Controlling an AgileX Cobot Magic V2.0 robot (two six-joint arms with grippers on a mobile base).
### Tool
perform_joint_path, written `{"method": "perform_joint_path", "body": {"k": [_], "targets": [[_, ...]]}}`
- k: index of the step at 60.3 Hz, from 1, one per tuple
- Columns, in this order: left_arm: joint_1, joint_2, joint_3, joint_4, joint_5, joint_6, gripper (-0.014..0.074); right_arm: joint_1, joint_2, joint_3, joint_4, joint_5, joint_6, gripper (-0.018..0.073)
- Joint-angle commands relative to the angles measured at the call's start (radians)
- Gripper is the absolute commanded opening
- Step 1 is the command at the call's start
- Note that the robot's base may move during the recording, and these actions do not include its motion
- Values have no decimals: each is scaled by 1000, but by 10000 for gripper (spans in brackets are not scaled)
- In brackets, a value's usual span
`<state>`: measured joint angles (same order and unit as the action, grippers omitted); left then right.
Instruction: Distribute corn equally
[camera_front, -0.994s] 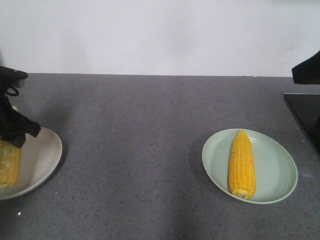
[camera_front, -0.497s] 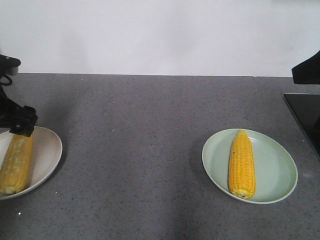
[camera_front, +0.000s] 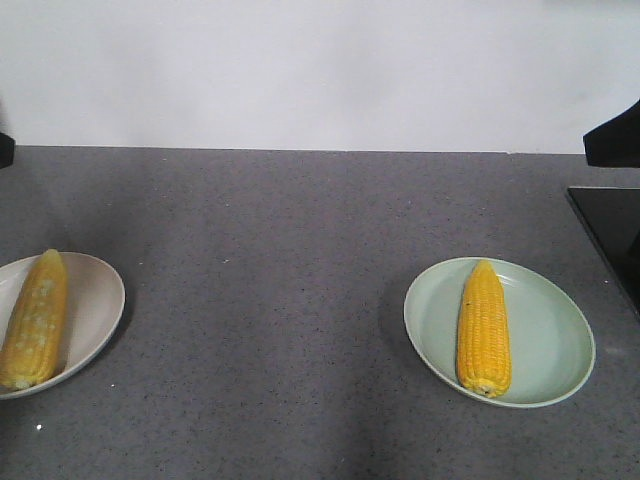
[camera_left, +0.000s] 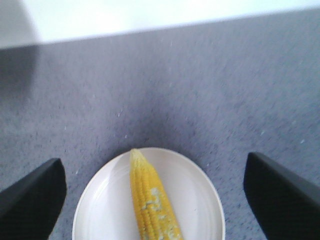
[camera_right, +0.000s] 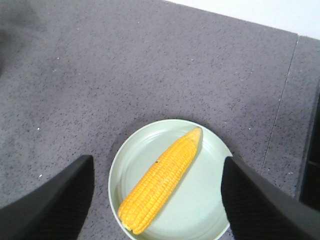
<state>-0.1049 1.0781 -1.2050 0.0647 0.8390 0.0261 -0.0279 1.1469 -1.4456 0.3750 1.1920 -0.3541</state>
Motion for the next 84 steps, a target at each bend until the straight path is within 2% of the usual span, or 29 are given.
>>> {"method": "perform_joint_path", "body": {"k": [1,18,31,41,47,54,62,64,84], "targets": [[4,-119,68,-24,-155,-12,674,1,-58,40,-4,-120,-10,522],[4,-415,353,-34,-415,-14,658,1,-269,396,-90,-419,-16,522],[4,-593,548,-34,-497,-14,617,1,-451,669,-85,-623,-66,506],[4,-674,631,-34,-528,-14,521,1,-564,822,-85,-762,-68,421],[4,-690,644,-33,-529,-14,424,1,-603,865,-85,-810,-68,320],[4,-690,646,-31,-529,-14,262,1,-617,872,-85,-814,-68,171],[4,-690,647,-31,-525,-14,34,1,-617,872,-85,-814,-68,1],[4,-690,647,-31,-525,-13,-10,1,-617,872,-85,-814,-67,-16],[4,-690,647,-30,-524,-14,-8,1,-617,872,-85,-809,-64,-10]]}}
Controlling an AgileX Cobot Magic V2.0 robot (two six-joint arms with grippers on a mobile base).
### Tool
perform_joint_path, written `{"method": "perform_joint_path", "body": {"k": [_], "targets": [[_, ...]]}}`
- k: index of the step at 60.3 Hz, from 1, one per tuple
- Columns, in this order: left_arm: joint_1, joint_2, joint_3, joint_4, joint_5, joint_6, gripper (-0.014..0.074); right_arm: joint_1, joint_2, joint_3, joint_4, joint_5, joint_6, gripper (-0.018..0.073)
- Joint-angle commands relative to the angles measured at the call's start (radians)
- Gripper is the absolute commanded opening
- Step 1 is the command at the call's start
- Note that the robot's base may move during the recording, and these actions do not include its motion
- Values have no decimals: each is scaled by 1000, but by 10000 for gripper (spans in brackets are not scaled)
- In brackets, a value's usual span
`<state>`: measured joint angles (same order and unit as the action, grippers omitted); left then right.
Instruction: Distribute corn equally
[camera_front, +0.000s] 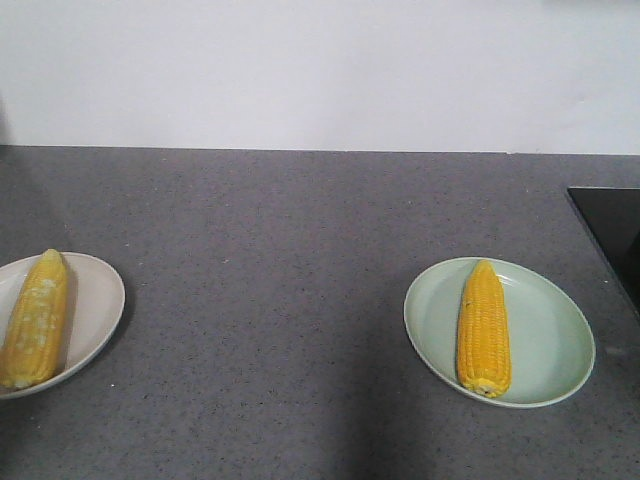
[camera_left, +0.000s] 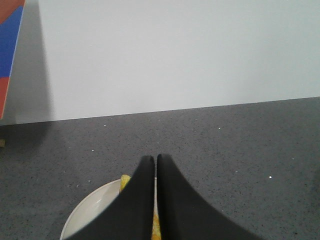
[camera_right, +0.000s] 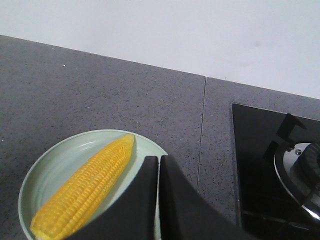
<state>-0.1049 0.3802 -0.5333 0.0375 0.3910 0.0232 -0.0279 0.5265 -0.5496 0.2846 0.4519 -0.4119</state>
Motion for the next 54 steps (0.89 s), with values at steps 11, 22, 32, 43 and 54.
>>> {"method": "perform_joint_path", "body": {"k": [11,22,32,43,54], "targets": [[4,8,-25,-3,-76,-11,-8,1,3,-24,5,-69,-7,-10],[4,8,-25,-3,-76,-11,-8,1,3,-24,5,-69,-7,-10],[4,8,-25,-3,-76,-11,-8,1,3,-24,5,-69,-7,-10],[4,-14,9,0,-92,-8,-8,1,3,-24,5,-69,-7,-10],[4,-144,161,1,-173,-11,-8,1,3,-24,5,-69,-7,-10]]}}
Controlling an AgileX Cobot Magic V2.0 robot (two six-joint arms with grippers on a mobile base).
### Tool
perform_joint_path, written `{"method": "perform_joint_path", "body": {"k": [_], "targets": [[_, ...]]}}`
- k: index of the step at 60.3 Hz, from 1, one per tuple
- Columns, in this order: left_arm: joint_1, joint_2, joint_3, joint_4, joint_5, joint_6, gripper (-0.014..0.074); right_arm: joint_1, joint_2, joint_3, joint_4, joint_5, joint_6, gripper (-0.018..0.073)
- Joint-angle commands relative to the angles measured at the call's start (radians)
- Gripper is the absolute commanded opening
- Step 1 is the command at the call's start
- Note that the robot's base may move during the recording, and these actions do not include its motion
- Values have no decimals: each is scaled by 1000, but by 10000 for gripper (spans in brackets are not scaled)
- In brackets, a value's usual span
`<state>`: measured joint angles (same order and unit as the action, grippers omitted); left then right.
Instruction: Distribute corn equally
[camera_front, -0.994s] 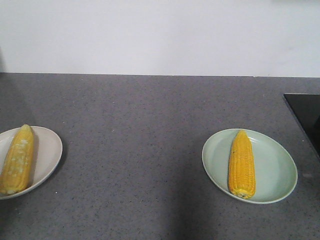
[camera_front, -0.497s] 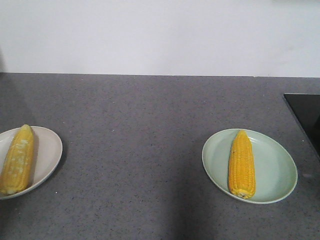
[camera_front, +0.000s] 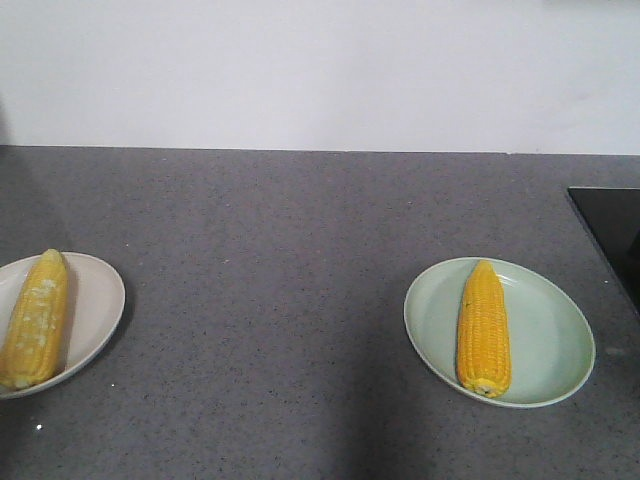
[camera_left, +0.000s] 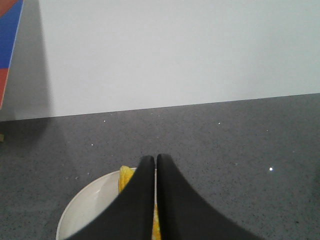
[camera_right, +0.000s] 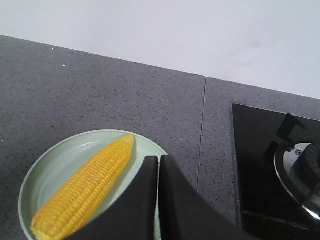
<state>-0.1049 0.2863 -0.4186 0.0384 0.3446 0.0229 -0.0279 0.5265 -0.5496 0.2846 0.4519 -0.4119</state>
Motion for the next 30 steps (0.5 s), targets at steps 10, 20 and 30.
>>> {"method": "perform_joint_path", "body": {"k": [10,20,30], "targets": [[4,-205,231,28,-238,-10,-8,1,3,-24,5,-69,-7,-10],[4,-320,363,34,-285,-10,-8,1,3,-24,5,-69,-7,-10],[7,-313,431,31,-336,-23,-8,1,3,-24,5,-68,-7,-10]]}}
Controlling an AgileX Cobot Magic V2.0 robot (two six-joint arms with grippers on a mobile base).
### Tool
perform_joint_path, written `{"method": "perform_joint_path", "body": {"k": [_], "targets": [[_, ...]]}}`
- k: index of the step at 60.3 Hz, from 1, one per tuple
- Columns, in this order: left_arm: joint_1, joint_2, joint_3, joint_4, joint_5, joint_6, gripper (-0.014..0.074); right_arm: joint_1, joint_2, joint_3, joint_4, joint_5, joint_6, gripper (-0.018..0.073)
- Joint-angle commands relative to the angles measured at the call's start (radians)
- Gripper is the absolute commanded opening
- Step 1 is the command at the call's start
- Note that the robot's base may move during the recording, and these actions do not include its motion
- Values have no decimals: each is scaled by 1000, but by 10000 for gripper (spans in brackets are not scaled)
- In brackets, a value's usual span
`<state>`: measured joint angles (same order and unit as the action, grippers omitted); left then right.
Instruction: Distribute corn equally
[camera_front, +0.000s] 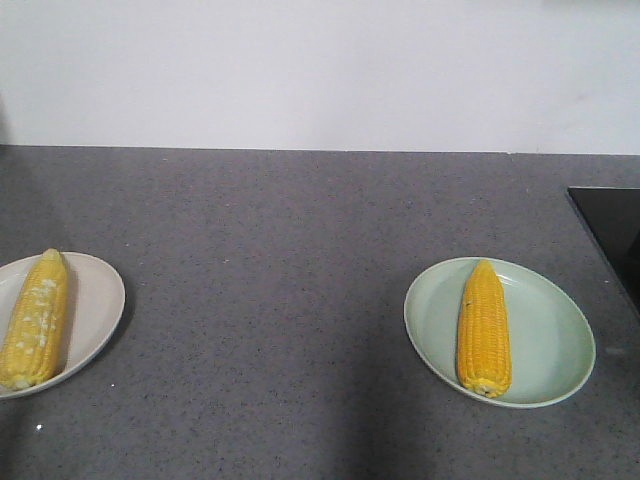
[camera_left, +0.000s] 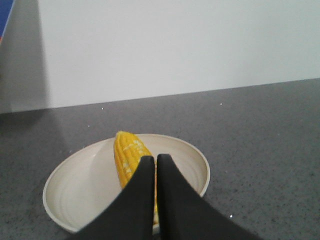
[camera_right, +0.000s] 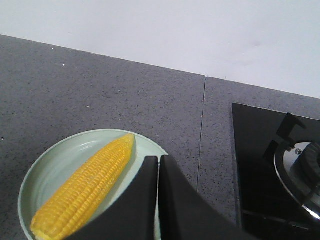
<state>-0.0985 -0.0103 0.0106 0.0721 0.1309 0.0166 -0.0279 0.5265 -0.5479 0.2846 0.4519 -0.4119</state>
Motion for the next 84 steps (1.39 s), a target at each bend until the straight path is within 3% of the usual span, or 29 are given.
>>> {"method": "perform_joint_path", "body": {"k": [1,20,71,84], "targets": [[1,-17,7,-3,-131,-17,-8,1,3,-26,5,-68,-7,-10],[46,-17,27,-8,-180,-17,-6,1,3,-26,5,-68,-7,-10],[46,-16,26,-11,-180,-17,-6,1,3,-26,5,-68,-7,-10],[46,-16,26,-11,-180,-17,-6,1,-48,-3,-49,-96,29,-10]]}}
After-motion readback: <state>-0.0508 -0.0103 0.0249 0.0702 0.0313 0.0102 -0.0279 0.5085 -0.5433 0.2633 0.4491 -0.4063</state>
